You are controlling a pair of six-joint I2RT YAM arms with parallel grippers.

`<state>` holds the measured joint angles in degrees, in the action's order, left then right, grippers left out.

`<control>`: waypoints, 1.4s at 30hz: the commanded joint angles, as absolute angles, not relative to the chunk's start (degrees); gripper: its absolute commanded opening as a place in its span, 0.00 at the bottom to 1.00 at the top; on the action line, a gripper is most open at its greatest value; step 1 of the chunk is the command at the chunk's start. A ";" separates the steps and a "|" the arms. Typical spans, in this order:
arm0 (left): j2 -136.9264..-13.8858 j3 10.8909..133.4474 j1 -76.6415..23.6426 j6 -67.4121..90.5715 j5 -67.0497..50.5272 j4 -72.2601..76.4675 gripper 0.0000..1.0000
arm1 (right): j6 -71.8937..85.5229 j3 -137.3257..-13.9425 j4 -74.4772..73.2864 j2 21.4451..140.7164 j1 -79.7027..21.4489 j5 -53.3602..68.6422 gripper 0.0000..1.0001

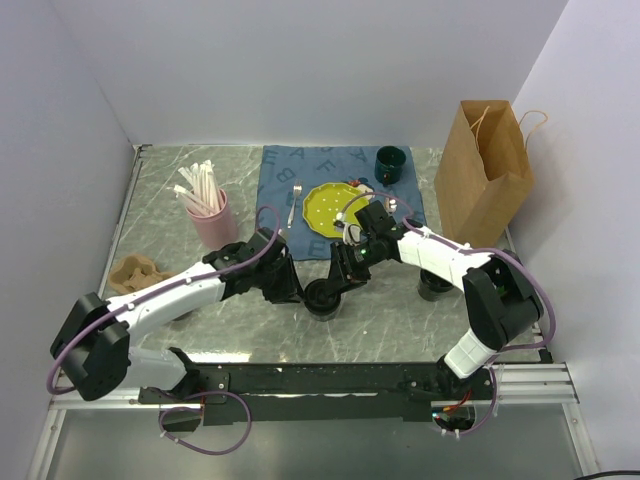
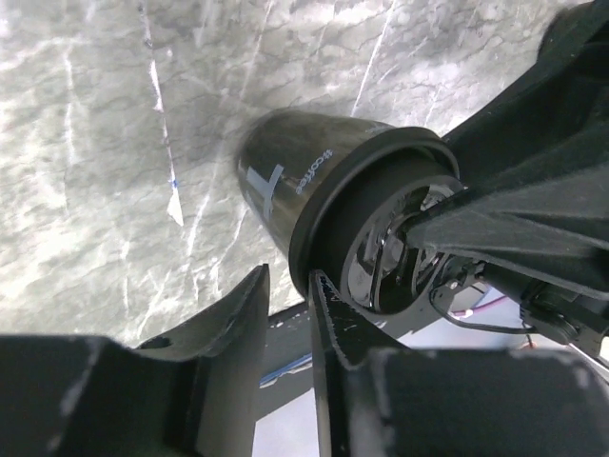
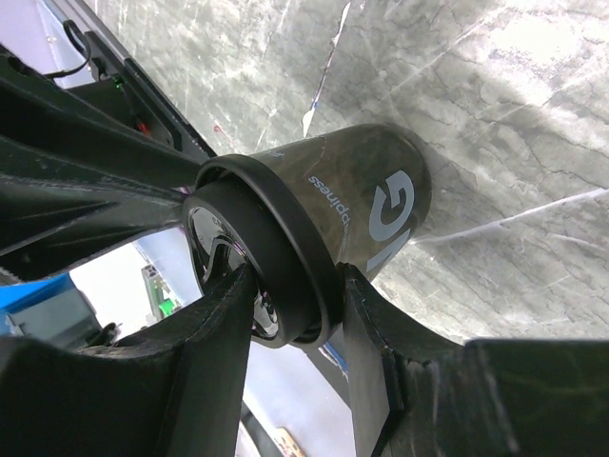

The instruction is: Pack the takeout coffee

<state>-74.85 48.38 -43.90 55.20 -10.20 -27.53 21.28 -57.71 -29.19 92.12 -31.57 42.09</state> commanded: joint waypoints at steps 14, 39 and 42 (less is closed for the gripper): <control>-83.67 33.14 -44.21 60.38 -10.10 -20.22 0.14 | 15.91 -49.66 -22.41 95.27 -30.32 36.83 0.31; -77.17 55.46 -42.45 54.23 -6.59 -32.88 0.61 | 9.58 -57.48 -31.90 95.27 -30.15 38.49 0.38; -77.69 56.33 -42.36 53.35 -7.12 -32.52 0.62 | 8.97 -58.44 -33.13 95.19 -30.15 38.85 0.42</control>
